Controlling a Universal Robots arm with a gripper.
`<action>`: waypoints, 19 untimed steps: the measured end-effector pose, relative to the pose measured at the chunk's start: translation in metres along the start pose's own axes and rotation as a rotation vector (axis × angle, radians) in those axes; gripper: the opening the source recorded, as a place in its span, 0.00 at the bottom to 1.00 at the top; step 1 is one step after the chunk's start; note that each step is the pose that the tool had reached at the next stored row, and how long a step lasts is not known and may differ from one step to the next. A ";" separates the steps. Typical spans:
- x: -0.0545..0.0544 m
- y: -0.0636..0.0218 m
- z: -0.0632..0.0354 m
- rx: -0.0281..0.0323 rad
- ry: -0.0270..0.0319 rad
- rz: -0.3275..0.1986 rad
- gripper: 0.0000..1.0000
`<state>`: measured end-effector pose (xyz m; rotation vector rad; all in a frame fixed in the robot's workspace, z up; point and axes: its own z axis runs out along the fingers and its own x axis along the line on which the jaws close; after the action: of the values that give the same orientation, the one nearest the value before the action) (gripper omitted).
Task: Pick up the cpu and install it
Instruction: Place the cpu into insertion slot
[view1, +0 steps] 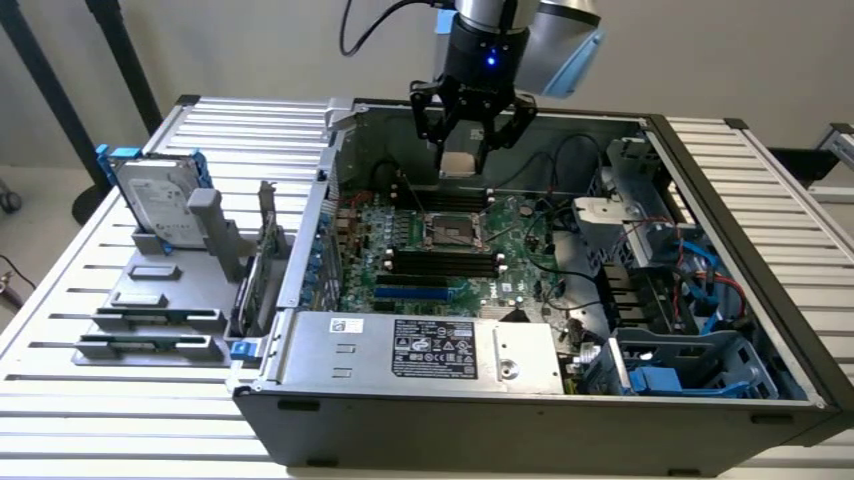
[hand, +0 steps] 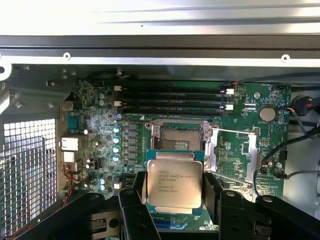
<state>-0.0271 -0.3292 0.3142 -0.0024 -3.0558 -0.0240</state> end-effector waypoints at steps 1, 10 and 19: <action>0.000 0.0000 0.0000 0.0000 0.0000 0.000 0.55; 0.000 -0.0001 0.0011 -0.0037 -0.0007 0.042 0.55; -0.001 -0.0002 0.0069 -0.0175 -0.0032 0.205 0.55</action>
<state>-0.0271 -0.3293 0.3073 -0.3159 -3.0414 -0.0373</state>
